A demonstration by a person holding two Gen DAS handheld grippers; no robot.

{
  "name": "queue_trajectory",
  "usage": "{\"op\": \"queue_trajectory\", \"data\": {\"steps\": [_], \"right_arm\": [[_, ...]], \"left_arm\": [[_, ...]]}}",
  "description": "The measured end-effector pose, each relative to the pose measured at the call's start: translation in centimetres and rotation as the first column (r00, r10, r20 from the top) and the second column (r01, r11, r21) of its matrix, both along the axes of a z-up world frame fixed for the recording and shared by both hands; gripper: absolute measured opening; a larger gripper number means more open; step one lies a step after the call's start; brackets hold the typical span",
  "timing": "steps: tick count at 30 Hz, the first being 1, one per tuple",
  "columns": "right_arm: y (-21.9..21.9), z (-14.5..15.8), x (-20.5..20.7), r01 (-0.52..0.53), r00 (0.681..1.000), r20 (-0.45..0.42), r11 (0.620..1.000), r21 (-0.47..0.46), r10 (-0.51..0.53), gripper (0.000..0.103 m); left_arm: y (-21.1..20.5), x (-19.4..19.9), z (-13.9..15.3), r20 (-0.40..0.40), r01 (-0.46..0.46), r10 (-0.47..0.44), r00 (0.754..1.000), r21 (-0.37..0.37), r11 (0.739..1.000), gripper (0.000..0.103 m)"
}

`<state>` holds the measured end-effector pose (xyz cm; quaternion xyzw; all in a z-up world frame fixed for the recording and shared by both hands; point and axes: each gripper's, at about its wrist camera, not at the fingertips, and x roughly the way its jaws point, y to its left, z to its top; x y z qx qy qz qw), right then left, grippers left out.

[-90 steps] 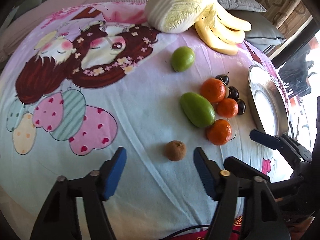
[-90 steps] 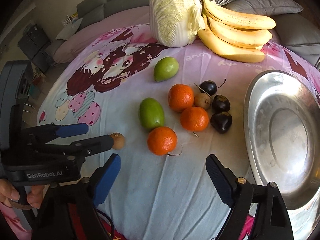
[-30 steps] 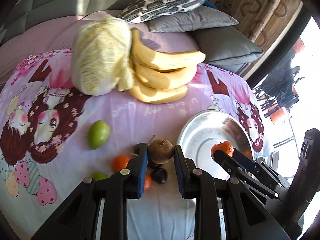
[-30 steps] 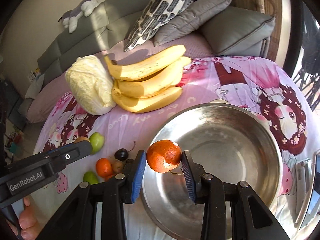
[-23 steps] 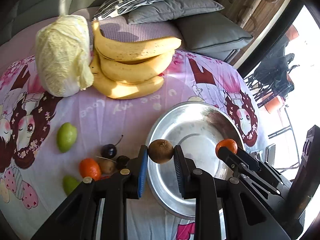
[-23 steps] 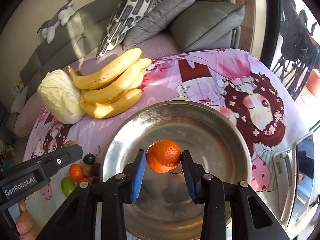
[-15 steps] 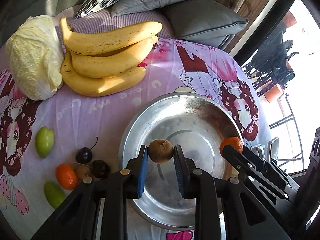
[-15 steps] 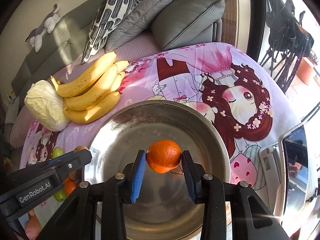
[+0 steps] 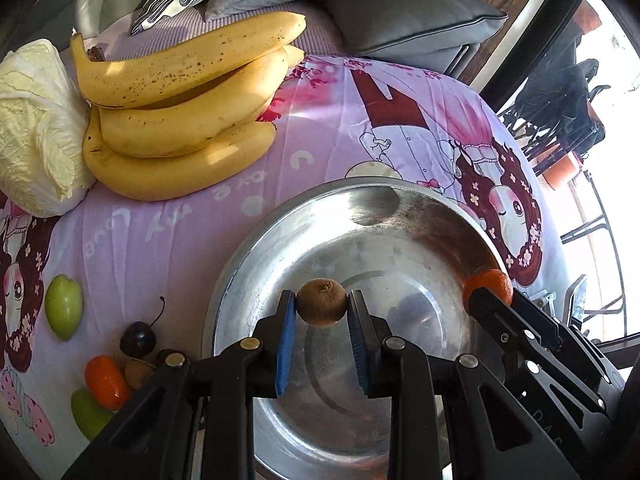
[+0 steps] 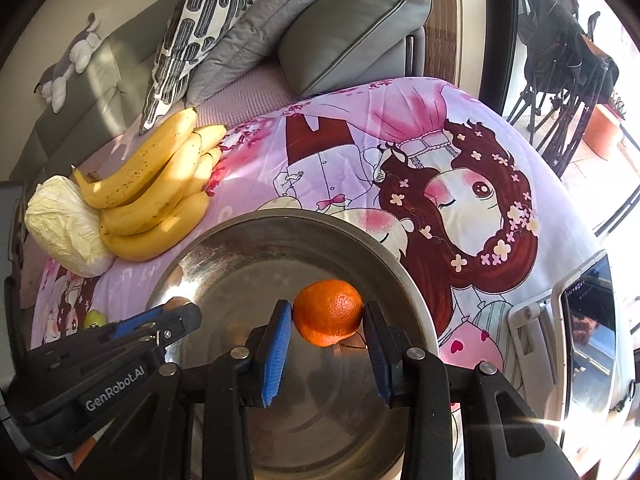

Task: Organize fruits
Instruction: 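Carry both fruits over the steel bowl and open both tools to drop them, then withdraw both open tools from the bowl toward the remaining fruit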

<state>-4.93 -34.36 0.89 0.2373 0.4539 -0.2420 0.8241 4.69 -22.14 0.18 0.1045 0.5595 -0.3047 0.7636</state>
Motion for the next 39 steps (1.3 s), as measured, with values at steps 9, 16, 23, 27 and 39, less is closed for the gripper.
{"op": "queue_trajectory", "data": {"steps": [9, 16, 23, 27, 39], "right_arm": [[-0.1, -0.7, 0.5, -0.010, 1.000, -0.026, 1.000, 0.004, 0.010, 0.040], [-0.2, -0.9, 0.4, -0.009, 0.999, -0.041, 1.000, 0.003, 0.009, 0.040], [-0.1, -0.8, 0.4, -0.018, 0.999, -0.038, 1.000, 0.003, 0.018, 0.040], [0.1, -0.6, 0.4, -0.022, 0.999, -0.033, 1.000, -0.004, 0.022, 0.057], [0.8, -0.3, 0.5, -0.049, 0.998, -0.032, 0.999, -0.018, 0.048, 0.067]], "left_arm": [[0.0, 0.4, -0.9, -0.019, -0.008, 0.009, 1.000, 0.017, 1.000, 0.027], [0.0, 0.3, -1.1, -0.034, -0.011, 0.012, 0.999, 0.028, 1.000, 0.028], [0.0, -0.2, -0.5, -0.036, -0.010, 0.010, 0.999, 0.016, 1.000, 0.037], [0.5, -0.5, 0.0, -0.035, -0.013, 0.013, 0.999, 0.005, 1.000, 0.044], [4.0, -0.2, 1.0, -0.002, -0.101, 0.101, 0.995, 0.001, 0.995, 0.053]]}}
